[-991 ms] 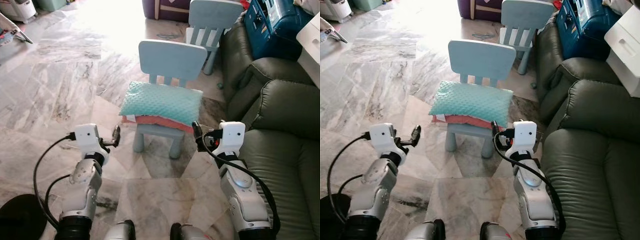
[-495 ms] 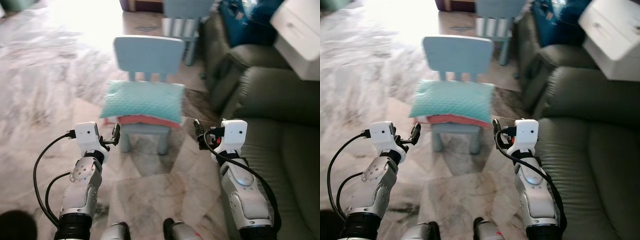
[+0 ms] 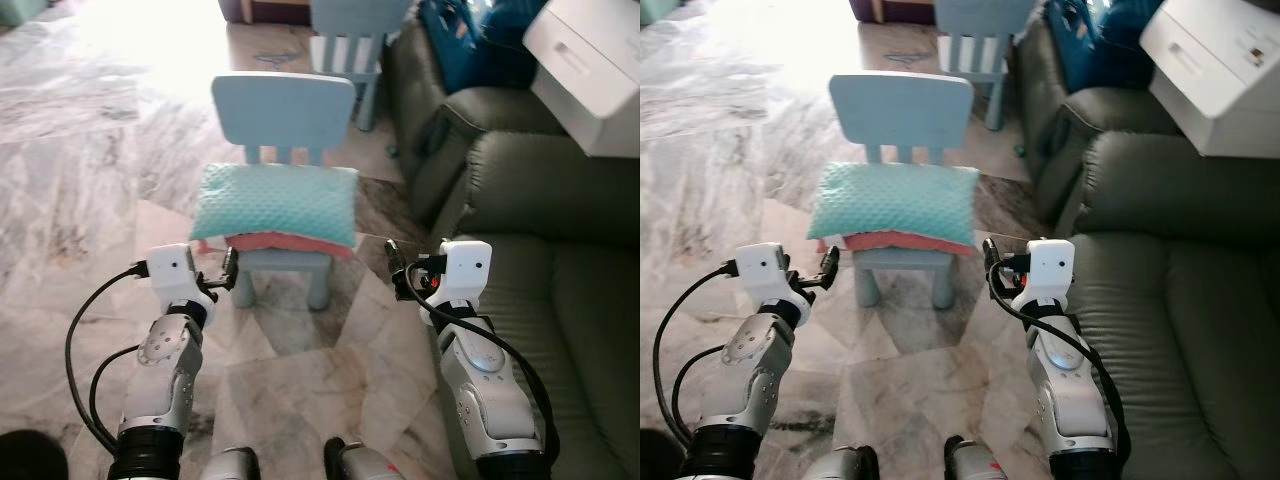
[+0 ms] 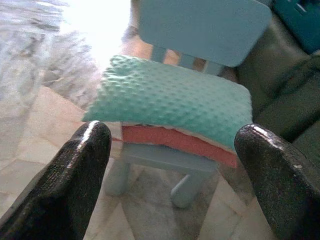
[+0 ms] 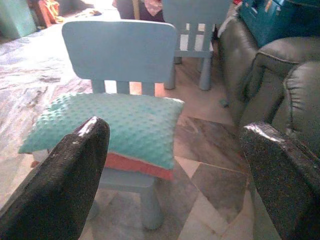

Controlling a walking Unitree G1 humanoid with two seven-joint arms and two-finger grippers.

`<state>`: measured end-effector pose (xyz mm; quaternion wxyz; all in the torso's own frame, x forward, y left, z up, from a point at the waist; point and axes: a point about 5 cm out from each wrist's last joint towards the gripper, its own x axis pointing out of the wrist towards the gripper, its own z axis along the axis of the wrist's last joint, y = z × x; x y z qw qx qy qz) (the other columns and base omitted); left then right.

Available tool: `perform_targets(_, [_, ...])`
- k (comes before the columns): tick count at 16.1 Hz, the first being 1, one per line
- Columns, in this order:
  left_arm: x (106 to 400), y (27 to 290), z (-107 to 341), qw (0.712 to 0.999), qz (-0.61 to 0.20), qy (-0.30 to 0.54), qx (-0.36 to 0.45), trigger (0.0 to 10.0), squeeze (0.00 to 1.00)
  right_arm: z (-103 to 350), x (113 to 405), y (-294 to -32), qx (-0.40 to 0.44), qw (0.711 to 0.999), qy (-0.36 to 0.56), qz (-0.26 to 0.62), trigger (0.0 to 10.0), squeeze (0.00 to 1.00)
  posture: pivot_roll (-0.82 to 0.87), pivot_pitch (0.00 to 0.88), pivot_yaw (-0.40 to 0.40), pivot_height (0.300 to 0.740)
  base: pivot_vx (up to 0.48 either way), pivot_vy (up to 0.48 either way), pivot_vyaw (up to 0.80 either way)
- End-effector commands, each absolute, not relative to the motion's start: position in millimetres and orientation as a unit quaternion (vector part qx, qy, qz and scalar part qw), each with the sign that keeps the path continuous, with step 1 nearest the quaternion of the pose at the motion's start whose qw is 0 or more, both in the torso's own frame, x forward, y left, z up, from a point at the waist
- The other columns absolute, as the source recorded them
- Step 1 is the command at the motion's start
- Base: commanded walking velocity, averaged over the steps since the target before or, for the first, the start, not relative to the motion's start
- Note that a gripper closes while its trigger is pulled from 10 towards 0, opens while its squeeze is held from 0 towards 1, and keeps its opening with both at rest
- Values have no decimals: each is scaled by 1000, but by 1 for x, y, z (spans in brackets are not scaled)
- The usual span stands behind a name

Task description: Move the pillow to the sofa

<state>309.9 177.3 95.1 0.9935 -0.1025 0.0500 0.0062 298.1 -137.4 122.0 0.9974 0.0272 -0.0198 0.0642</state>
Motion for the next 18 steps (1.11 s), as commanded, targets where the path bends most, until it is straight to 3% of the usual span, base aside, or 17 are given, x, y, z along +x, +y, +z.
perform_targets(1, [307,176,89,993,3,63,-102,10000,0,118,296,-140,25,998,-14,59,10000,0,-91,185,-39,740,0,0,0])
perform_targets(18, [304,172,90,994,-11,57,-94,10000,0,117,296,-139,24,998,-11,61,10000,0,-90,186,-38,740,0,0,0])
